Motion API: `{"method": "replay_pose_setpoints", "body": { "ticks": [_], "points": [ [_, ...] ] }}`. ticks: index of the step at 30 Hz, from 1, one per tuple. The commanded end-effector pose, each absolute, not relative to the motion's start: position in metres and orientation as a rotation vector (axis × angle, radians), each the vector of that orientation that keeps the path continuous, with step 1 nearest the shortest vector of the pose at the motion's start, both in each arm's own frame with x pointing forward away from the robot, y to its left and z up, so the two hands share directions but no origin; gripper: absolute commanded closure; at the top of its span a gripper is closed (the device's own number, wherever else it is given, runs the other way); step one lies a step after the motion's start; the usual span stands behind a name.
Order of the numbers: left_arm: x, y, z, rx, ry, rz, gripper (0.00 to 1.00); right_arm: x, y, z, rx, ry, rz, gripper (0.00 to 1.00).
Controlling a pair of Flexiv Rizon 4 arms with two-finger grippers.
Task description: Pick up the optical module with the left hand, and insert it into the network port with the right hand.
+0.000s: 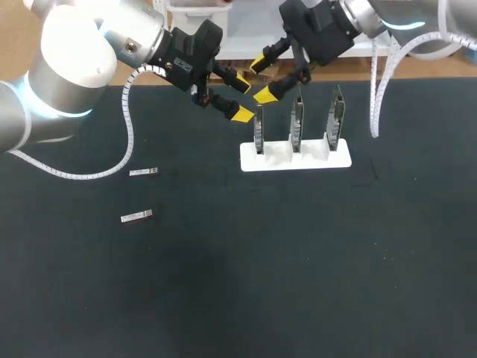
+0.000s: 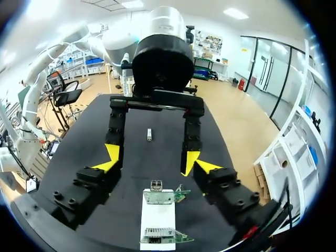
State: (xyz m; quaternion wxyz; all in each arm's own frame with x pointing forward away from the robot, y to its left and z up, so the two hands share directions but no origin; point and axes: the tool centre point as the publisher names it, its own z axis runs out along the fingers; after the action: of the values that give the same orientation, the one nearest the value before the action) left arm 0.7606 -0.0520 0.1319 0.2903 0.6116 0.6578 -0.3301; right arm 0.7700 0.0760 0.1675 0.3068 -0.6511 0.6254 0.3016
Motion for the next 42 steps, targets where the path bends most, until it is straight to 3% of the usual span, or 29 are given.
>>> {"method": "replay_pose_setpoints", "body": {
  "ticks": [1,13,14,15,16,42],
  "points": [
    [0.76,-0.053,0.132,1.631,1.759,-0.877,0.0,0.764,0.062,0.171,-1.699,1.659,0.787,0.0],
    [0.76,-0.053,0.132,1.631,1.759,-0.877,0.0,0.76,0.05,0.169,-1.663,1.682,0.783,0.0],
    [0.76,-0.053,0.132,1.631,1.759,-0.877,0.0,0.76,0.05,0.168,-1.657,1.675,0.795,0.21],
    [0.76,-0.053,0.132,1.631,1.759,-0.877,0.0,0.759,0.049,0.168,-1.655,1.672,0.796,0.64],
    [0.76,-0.053,0.132,1.631,1.759,-0.877,0.0,0.759,0.049,0.168,-1.658,1.664,0.788,1.0],
    [0.76,-0.053,0.132,1.631,1.759,-0.877,0.0,0.765,0.066,0.162,-1.637,1.65,0.812,1.0]
  ]
}}
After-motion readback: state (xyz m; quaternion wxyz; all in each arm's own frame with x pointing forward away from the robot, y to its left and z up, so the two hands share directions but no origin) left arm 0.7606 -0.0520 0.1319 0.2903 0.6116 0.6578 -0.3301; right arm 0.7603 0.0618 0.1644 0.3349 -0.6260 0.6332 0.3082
